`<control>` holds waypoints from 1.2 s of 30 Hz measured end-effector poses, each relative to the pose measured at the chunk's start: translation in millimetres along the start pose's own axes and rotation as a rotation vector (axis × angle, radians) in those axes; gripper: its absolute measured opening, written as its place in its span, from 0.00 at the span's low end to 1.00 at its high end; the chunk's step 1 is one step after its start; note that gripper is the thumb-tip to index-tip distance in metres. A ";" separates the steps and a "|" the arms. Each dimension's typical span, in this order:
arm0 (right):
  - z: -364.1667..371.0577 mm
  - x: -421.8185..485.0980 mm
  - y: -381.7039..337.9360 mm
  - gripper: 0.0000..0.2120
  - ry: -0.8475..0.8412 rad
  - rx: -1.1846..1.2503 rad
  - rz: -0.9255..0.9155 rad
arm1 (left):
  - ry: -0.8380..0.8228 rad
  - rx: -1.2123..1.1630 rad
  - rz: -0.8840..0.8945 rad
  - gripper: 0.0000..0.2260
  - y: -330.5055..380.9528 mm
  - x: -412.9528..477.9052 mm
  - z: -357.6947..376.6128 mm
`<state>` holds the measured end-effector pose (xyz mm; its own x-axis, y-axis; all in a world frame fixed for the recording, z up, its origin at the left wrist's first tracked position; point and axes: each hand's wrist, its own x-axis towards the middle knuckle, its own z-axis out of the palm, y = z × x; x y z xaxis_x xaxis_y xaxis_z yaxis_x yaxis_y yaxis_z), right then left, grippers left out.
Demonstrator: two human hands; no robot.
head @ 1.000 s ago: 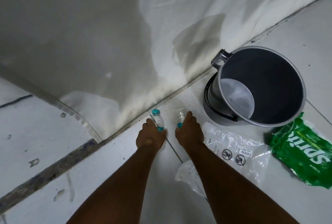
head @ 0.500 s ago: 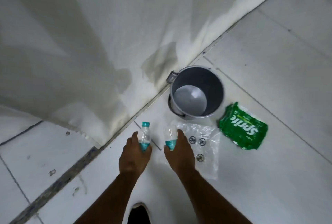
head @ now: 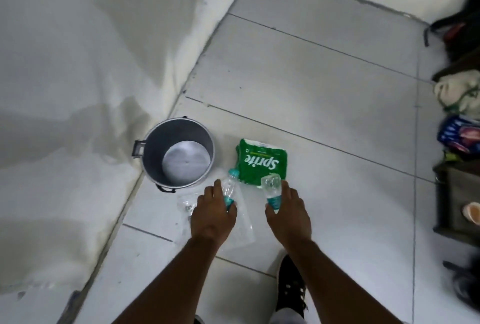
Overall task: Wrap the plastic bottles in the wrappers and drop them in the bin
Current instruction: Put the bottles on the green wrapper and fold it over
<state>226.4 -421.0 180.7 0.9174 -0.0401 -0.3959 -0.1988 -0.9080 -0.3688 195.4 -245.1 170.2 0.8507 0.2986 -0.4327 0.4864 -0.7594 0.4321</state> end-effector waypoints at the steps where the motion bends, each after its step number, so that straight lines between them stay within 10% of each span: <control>1: -4.1 7.7 5.9 0.35 0.010 -0.017 -0.007 | 0.000 0.023 0.029 0.31 7.7 6.6 2.4; 36: 181.5 287.6 95.2 0.40 -0.043 0.047 0.116 | -0.034 0.209 0.039 0.29 27.1 270.4 236.5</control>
<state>408.8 -443.3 -121.0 0.8720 -0.1247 -0.4735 -0.3193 -0.8779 -0.3569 391.5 -321.7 -122.2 0.8591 0.2498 -0.4467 0.3982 -0.8745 0.2769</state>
